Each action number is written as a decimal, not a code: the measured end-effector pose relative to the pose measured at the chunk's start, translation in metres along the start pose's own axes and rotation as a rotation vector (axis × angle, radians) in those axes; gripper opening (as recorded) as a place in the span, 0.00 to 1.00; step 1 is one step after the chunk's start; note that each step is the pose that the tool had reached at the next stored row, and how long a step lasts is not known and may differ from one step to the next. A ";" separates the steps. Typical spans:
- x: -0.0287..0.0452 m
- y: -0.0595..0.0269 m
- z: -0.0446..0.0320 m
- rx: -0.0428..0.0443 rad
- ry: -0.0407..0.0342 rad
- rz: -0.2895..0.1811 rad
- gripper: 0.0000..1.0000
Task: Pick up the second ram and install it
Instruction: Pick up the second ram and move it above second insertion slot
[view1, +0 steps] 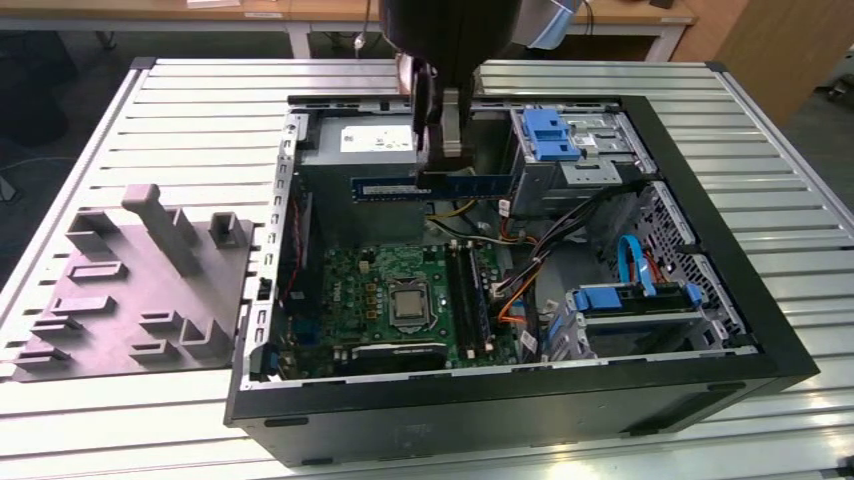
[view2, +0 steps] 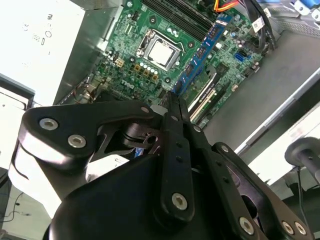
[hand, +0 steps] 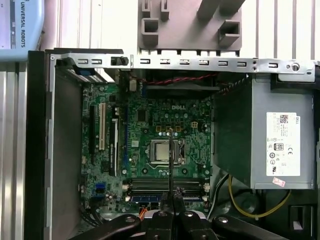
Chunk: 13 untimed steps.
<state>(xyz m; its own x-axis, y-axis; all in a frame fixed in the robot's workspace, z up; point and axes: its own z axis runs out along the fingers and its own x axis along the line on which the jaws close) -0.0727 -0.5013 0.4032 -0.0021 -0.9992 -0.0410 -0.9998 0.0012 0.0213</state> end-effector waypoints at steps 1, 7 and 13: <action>0.0001 0.0000 0.0010 -0.0001 -0.0034 0.000 0.11; 0.0003 -0.0001 0.0072 0.0011 -0.0356 -0.002 0.11; 0.0008 -0.0004 0.0180 0.0010 -0.0381 -0.002 0.11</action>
<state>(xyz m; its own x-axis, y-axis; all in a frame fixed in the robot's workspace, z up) -0.0726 -0.5013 0.3851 -0.0009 -0.9969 -0.0791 -0.9998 -0.0007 0.0202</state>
